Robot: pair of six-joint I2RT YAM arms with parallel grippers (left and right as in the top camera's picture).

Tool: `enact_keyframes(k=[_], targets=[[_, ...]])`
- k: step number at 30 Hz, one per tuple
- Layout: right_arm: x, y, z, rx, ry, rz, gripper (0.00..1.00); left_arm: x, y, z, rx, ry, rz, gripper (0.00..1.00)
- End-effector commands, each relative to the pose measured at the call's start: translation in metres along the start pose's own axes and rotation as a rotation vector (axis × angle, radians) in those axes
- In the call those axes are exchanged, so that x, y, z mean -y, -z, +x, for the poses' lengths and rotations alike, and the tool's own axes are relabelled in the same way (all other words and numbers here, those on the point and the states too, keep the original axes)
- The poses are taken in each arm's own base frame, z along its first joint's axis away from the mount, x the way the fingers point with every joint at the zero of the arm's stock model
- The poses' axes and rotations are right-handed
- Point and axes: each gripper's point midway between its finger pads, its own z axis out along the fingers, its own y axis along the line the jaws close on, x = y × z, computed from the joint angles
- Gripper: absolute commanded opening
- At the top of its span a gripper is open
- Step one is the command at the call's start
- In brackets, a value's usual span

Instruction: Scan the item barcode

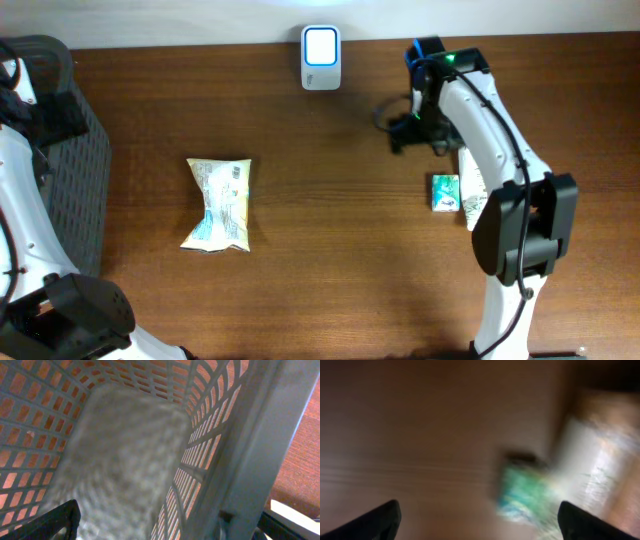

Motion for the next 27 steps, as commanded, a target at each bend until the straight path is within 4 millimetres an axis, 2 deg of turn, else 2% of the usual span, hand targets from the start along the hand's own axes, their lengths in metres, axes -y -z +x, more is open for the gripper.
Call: enact_keyframes(k=[1, 3, 6, 8, 10, 12, 14, 18, 22, 23, 25, 26, 27], targets=[[-0.128, 0.019, -0.004, 0.046, 0.150, -0.484, 0.99, -0.002, -0.001, 0.001, -0.003, 0.011, 0.004, 0.99], [-0.182, 0.015, 0.008, 0.037, 0.241, -0.598, 1.00, -0.002, -0.002, 0.001, -0.003, 0.012, 0.004, 0.99], [-0.260, 0.003, 0.035, 0.062, 0.371, -0.656, 0.91, -0.002, -0.002, 0.001, -0.003, 0.012, 0.004, 0.99], [-0.318, 0.014, 0.049, 0.155, 0.508, -0.733, 0.84, -0.002, -0.001, 0.001, -0.003, 0.011, 0.004, 0.99], [-0.369, 0.028, 0.059, 0.284, 0.623, -0.774, 0.68, -0.002, -0.002, 0.001, -0.003, 0.012, 0.004, 0.99], [-0.394, 0.031, 0.071, 0.323, 0.677, -0.796, 0.68, -0.002, -0.002, 0.001, -0.003, 0.012, 0.004, 0.99], [-0.411, 0.022, 0.088, 0.309, 0.715, -0.807, 0.68, -0.002, -0.002, 0.001, -0.003, 0.012, 0.004, 0.99], [-0.428, -0.007, 0.119, 0.211, 0.758, -0.830, 0.68, -0.002, -0.002, 0.001, -0.003, 0.012, 0.004, 0.99], [-0.418, -0.019, 0.128, 0.139, 0.741, -0.796, 0.68, -0.002, -0.002, 0.001, -0.003, 0.012, 0.004, 0.99], [-0.409, -0.026, 0.129, 0.114, 0.731, -0.753, 0.68, -0.002, -0.001, 0.001, -0.003, 0.011, 0.004, 0.99], [-0.377, -0.049, 0.129, 0.063, 0.686, -0.574, 0.69, -0.002, -0.002, 0.001, -0.003, 0.012, 0.004, 0.99], [-0.360, -0.058, 0.131, 0.040, 0.668, -0.482, 0.75, -0.002, -0.002, 0.001, -0.003, 0.011, 0.004, 0.99], [-0.353, -0.062, 0.131, 0.026, 0.644, -0.441, 0.76, -0.002, -0.002, 0.001, -0.003, 0.011, 0.004, 0.99]])
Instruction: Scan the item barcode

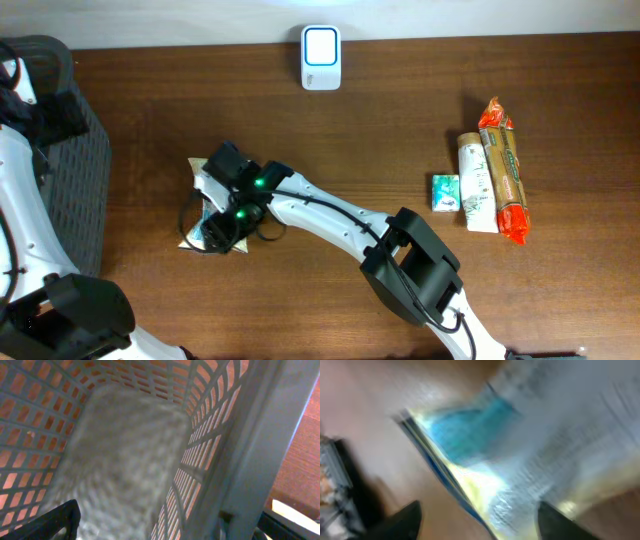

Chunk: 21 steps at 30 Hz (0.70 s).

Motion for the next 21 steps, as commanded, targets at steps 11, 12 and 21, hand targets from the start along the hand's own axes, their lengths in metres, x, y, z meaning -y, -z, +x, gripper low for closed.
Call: enact_keyframes(k=[11, 12, 21], targets=[[0.039, -0.031, 0.030, -0.102, -0.118, 0.124, 0.53, -0.002, -0.001, 0.001, -0.003, 0.011, 0.004, 0.99], [0.037, -0.034, 0.034, -0.118, -0.123, 0.111, 0.53, -0.002, -0.001, 0.001, -0.003, 0.011, 0.004, 0.99], [0.043, -0.040, 0.044, -0.146, -0.129, 0.163, 0.04, -0.002, -0.002, 0.001, -0.003, 0.012, 0.004, 0.99]])
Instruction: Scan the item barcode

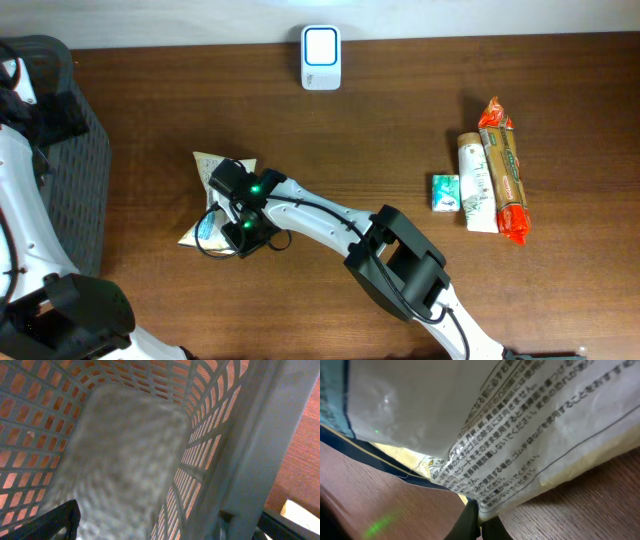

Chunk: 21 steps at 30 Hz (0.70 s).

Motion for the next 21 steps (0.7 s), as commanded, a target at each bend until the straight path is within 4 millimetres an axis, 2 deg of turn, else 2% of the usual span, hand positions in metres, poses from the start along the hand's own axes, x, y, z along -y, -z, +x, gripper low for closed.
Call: enact_keyframes(k=[1, 4, 5, 7, 8, 9, 11, 12, 13, 14, 15, 16, 17, 19, 21], targets=[[0.012, -0.011, 0.010, -0.035, -0.014, 0.057, 0.04, -0.002, -0.002, 0.001, -0.003, 0.011, 0.004, 0.99], [0.031, 0.012, 0.007, -0.048, -0.071, 0.071, 0.04, -0.002, -0.001, 0.001, -0.003, 0.011, 0.004, 0.99], [0.044, 0.029, 0.006, -0.055, -0.091, 0.079, 0.04, -0.002, -0.002, 0.001, -0.003, 0.012, 0.004, 0.99], [0.082, 0.063, 0.012, -0.082, -0.133, 0.123, 0.04, -0.002, -0.002, 0.001, -0.003, 0.012, 0.004, 0.99], [0.097, 0.073, 0.017, -0.101, -0.126, 0.136, 0.04, -0.002, -0.002, 0.001, -0.003, 0.012, 0.004, 0.99], [0.119, 0.086, 0.026, -0.133, -0.126, 0.176, 0.04, -0.002, -0.002, 0.001, -0.003, 0.012, 0.004, 0.99], [0.186, 0.114, 0.041, -0.163, -0.213, 0.337, 0.04, -0.002, -0.001, 0.001, -0.003, 0.011, 0.004, 0.99], [0.210, 0.125, 0.042, -0.144, -0.260, 0.362, 0.13, -0.002, -0.001, 0.001, -0.003, 0.011, 0.004, 0.99], [0.225, 0.135, 0.041, -0.117, -0.308, 0.341, 0.61, -0.002, -0.002, 0.001, -0.003, 0.012, 0.004, 0.99], [0.231, 0.141, 0.039, -0.096, -0.341, 0.303, 0.71, -0.002, -0.002, 0.001, -0.003, 0.012, 0.004, 0.99], [0.232, 0.158, 0.033, -0.046, -0.398, 0.186, 0.79, -0.002, -0.002, 0.001, -0.003, 0.012, 0.004, 0.99], [0.236, 0.170, 0.031, -0.018, -0.426, 0.145, 0.82, -0.002, -0.002, 0.001, -0.003, 0.012, 0.004, 0.99], [0.237, 0.183, 0.028, 0.010, -0.446, 0.107, 0.82, -0.002, -0.002, 0.001, -0.003, 0.012, 0.004, 0.99], [0.227, 0.228, 0.021, 0.111, -0.457, 0.040, 0.76, -0.002, -0.002, 0.001, -0.003, 0.012, 0.004, 0.99], [0.207, 0.274, 0.018, 0.219, -0.412, 0.065, 0.76, -0.002, -0.001, 0.001, -0.003, 0.011, 0.004, 0.99]])
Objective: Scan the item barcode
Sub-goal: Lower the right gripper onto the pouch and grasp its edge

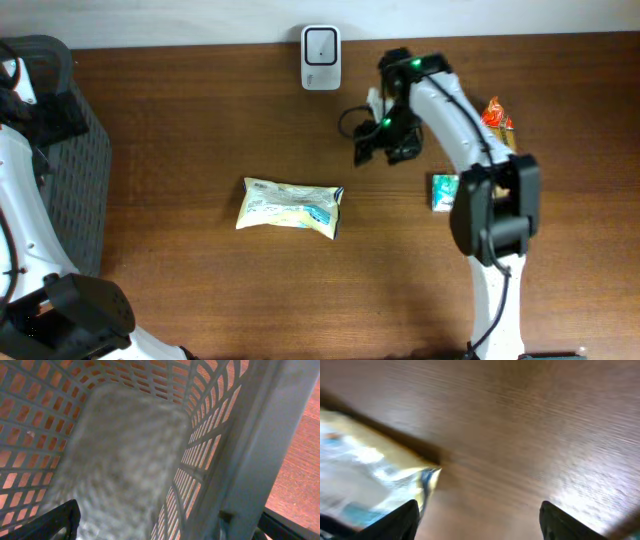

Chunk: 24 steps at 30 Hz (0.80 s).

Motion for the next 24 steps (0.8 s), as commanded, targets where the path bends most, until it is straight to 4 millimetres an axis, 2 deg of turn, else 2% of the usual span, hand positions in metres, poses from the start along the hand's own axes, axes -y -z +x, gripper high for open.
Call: enact_keyframes(k=[1, 2, 3, 4, 7, 8, 10, 12, 15, 17, 20, 24], targets=[[-0.049, 0.095, 0.007, 0.220, 0.072, -0.070, 0.77, -0.002, -0.001, 0.001, -0.003, 0.011, 0.004, 0.99], [-0.053, 0.102, 0.014, 0.230, 0.010, -0.061, 0.82, -0.002, -0.001, 0.001, -0.003, 0.011, 0.004, 0.99], [-0.056, 0.099, 0.023, 0.207, -0.046, -0.047, 0.92, -0.002, -0.002, 0.001, -0.003, 0.012, 0.004, 0.99], [-0.059, 0.087, 0.033, 0.158, -0.112, -0.039, 0.99, -0.002, -0.002, 0.001, -0.003, 0.012, 0.004, 0.99], [-0.068, 0.033, 0.053, 0.048, -0.327, -0.028, 0.99, -0.002, -0.001, 0.001, -0.003, 0.011, 0.004, 0.99], [-0.075, 0.000, 0.060, 0.022, -0.385, -0.027, 0.99, -0.002, -0.001, 0.001, -0.003, 0.011, 0.004, 0.99], [-0.096, -0.035, 0.071, -0.023, -0.355, -0.102, 0.99, -0.002, -0.002, 0.001, -0.003, 0.012, 0.004, 0.99], [-0.110, -0.056, 0.081, -0.063, -0.323, -0.171, 0.99, -0.002, -0.002, 0.001, -0.003, 0.012, 0.004, 0.99], [-0.102, -0.075, 0.099, -0.114, -0.339, -0.164, 0.99, -0.002, -0.002, 0.001, -0.003, 0.012, 0.004, 0.99], [-0.106, -0.087, 0.101, -0.108, -0.314, -0.189, 0.99, -0.002, -0.002, 0.001, -0.003, 0.012, 0.004, 0.99], [-0.122, -0.104, 0.090, -0.032, -0.227, -0.266, 0.99, -0.002, -0.001, 0.001, -0.003, 0.011, 0.004, 0.99], [-0.119, -0.107, 0.077, 0.042, -0.172, -0.236, 0.99, -0.002, -0.001, 0.001, -0.003, 0.011, 0.004, 0.99]])
